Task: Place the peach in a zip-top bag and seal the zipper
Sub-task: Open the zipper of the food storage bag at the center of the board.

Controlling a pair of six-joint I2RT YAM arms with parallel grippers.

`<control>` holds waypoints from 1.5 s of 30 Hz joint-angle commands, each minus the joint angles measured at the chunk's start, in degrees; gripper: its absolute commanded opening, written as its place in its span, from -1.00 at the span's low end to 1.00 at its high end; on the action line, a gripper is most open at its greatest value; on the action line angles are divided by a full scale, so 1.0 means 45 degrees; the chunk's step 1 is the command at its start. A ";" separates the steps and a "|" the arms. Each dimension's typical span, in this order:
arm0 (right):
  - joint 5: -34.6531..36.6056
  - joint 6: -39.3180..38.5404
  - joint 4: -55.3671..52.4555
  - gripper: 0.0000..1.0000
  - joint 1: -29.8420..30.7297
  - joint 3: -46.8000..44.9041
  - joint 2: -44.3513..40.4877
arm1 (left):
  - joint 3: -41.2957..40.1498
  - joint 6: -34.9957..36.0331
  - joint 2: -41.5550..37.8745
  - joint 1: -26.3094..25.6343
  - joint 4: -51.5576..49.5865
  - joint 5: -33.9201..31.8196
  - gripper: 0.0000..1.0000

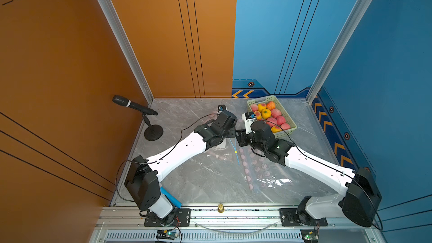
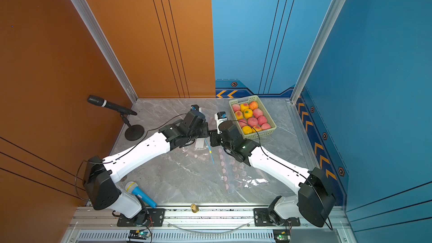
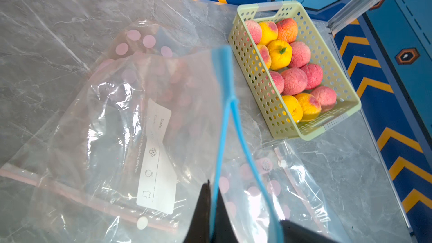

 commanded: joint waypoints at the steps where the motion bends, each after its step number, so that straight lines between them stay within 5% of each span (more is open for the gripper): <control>1: 0.0550 0.0410 -0.1400 -0.20 0.0237 -0.0293 -0.1019 | -0.0273 -0.0720 -0.0276 0.0337 0.0599 0.0190 -1.00; 7: 0.1019 0.0998 -0.3075 -0.12 0.0901 -0.0245 -0.1100 | -0.0451 -0.1113 -0.0219 0.0816 0.0955 0.0571 -1.00; 20: 0.2075 -0.0543 -0.3524 0.01 0.2038 0.0942 0.1061 | -0.0496 -0.1231 -0.0237 0.0908 0.0945 0.1087 -1.00; 45: 0.1109 -0.0764 -0.2806 -0.85 0.1543 0.1126 0.1859 | -0.0539 -0.1464 -0.0132 0.1142 0.0931 0.1395 -1.00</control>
